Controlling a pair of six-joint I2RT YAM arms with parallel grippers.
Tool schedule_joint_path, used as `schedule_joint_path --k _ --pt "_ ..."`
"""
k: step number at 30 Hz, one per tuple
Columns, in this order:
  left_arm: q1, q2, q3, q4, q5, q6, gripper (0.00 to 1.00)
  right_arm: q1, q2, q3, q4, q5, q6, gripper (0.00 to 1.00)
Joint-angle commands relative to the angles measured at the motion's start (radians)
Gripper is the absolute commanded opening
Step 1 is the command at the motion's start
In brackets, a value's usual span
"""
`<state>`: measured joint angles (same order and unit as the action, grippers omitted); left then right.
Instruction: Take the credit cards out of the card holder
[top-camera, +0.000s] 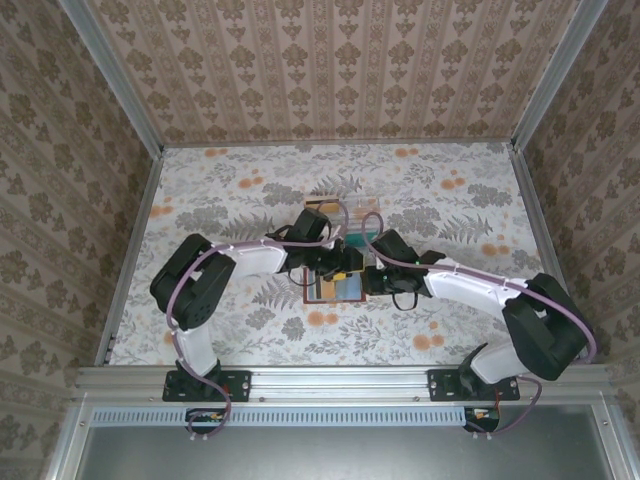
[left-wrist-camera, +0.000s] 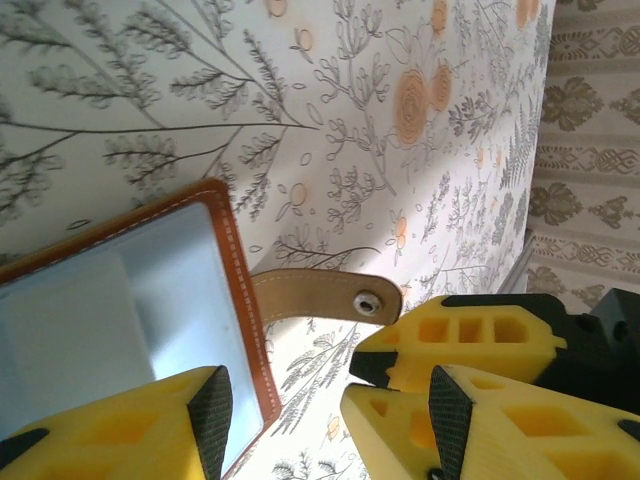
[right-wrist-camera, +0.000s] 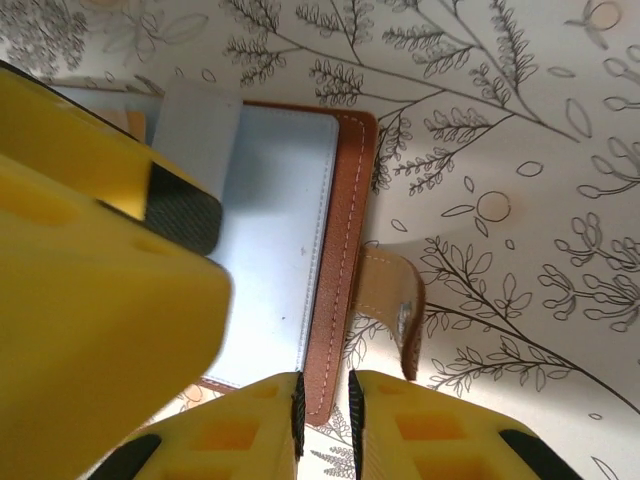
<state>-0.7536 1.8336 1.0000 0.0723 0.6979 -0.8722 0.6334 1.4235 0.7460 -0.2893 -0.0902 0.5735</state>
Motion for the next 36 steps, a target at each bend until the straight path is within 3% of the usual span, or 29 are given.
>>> schedule_joint_path --k 1,9,20,26,31,36 --pt "-0.01 0.02 0.039 0.02 0.038 -0.011 0.57 -0.01 -0.059 -0.024 0.003 0.013 0.026 0.23" --pt "-0.005 -0.015 0.065 0.019 0.029 -0.013 0.57 -0.015 -0.127 -0.065 -0.002 0.036 0.042 0.26" --pt "-0.017 0.05 0.143 0.052 0.043 -0.033 0.55 -0.025 -0.226 -0.098 -0.042 0.054 0.048 0.28" --pt "0.037 -0.071 0.091 -0.074 -0.031 0.029 0.57 -0.019 -0.213 -0.098 -0.027 0.023 0.048 0.31" --pt "0.113 -0.215 -0.004 -0.222 -0.125 0.09 0.6 0.011 -0.13 -0.048 -0.019 0.017 0.037 0.32" --pt "0.179 -0.296 -0.127 -0.279 -0.142 0.11 0.64 0.031 -0.04 -0.01 -0.004 0.016 0.031 0.34"
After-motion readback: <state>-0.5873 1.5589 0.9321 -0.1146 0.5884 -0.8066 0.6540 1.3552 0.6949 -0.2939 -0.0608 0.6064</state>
